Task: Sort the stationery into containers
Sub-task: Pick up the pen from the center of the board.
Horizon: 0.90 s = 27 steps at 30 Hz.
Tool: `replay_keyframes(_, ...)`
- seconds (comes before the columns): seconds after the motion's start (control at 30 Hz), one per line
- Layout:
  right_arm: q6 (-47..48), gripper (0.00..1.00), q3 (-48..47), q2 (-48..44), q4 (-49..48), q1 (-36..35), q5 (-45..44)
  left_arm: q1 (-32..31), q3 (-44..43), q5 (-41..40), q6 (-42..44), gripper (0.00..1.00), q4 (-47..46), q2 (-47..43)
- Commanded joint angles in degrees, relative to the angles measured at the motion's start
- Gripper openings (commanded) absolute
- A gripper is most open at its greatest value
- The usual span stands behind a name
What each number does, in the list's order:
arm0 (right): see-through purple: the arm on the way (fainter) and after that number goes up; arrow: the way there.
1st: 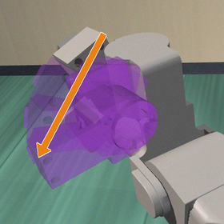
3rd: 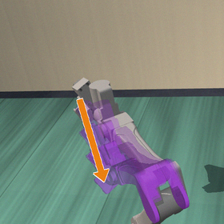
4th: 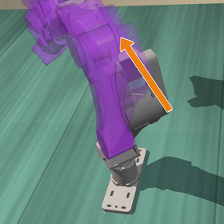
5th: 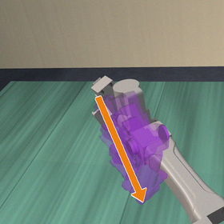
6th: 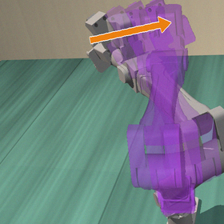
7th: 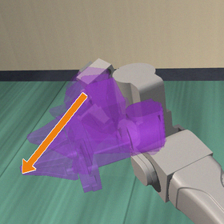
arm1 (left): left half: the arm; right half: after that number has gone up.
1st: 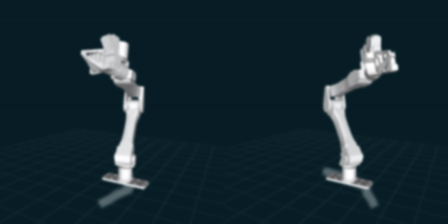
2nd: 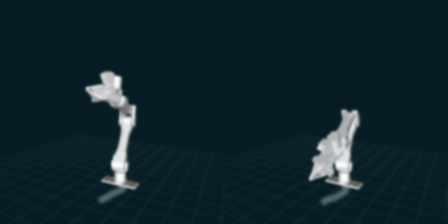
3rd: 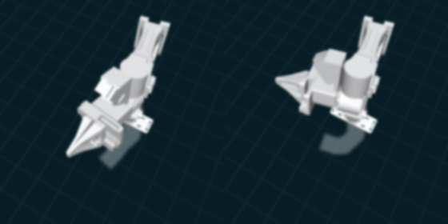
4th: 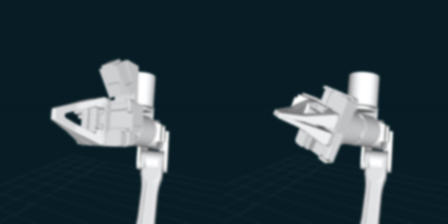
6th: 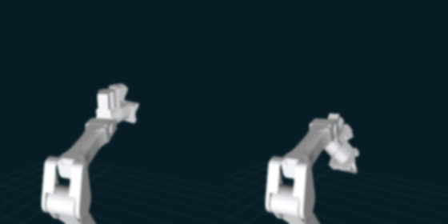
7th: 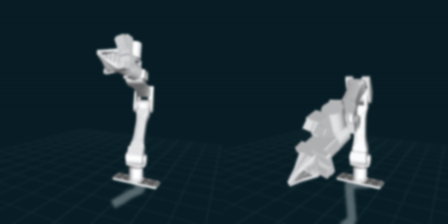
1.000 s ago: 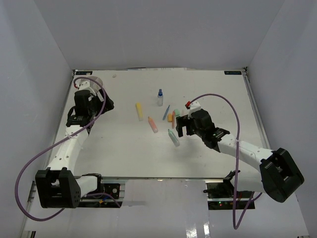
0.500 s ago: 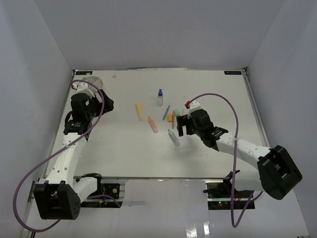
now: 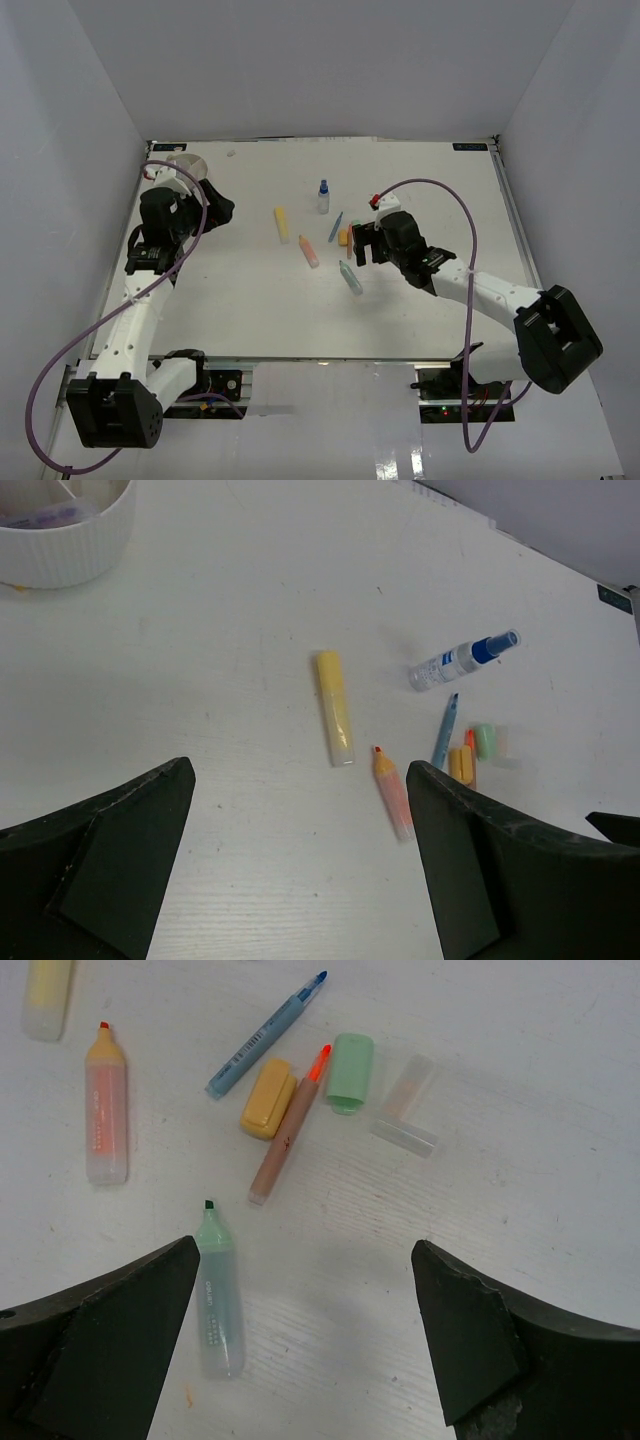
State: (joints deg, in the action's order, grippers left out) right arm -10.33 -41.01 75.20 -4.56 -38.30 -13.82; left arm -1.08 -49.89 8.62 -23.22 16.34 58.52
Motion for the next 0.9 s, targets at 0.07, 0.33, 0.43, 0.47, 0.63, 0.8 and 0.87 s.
replay_keyframes(0.07,-0.83,0.93,-4.68,3.36,0.07,0.07,-0.24,0.2,0.67,2.1,-3.67,0.98,0.45,-2.89)
replay_keyframes(0.33,-3.99,0.85,-9.17,11.37,2.45,-0.02,0.73,0.2,4.36,2.37,0.37,0.98,-0.25,-3.24)
replay_keyframes(0.43,-4.88,0.81,-10.13,14.79,2.18,-0.28,0.73,0.2,4.97,1.14,0.19,0.98,0.01,-3.06)
replay_keyframes(0.47,-4.96,0.8,-10.49,15.5,2.27,-0.37,0.64,0.2,4.98,0.96,0.2,0.98,0.01,-2.98)
replay_keyframes(0.63,-5.14,0.75,-13.3,20.76,3.15,-1.16,0.38,0.2,5.24,0.69,-0.15,0.98,0.36,-3.06)
replay_keyframes(0.8,-5.49,0.73,-15.49,24.29,3.59,-2.03,-0.85,0.2,5.33,2.01,-0.42,0.98,0.54,-2.62)
replay_keyframes(0.87,-5.67,0.72,-16.02,25.7,3.77,-2.39,-1.46,0.2,5.42,2.19,-0.51,0.98,0.54,-2.62)
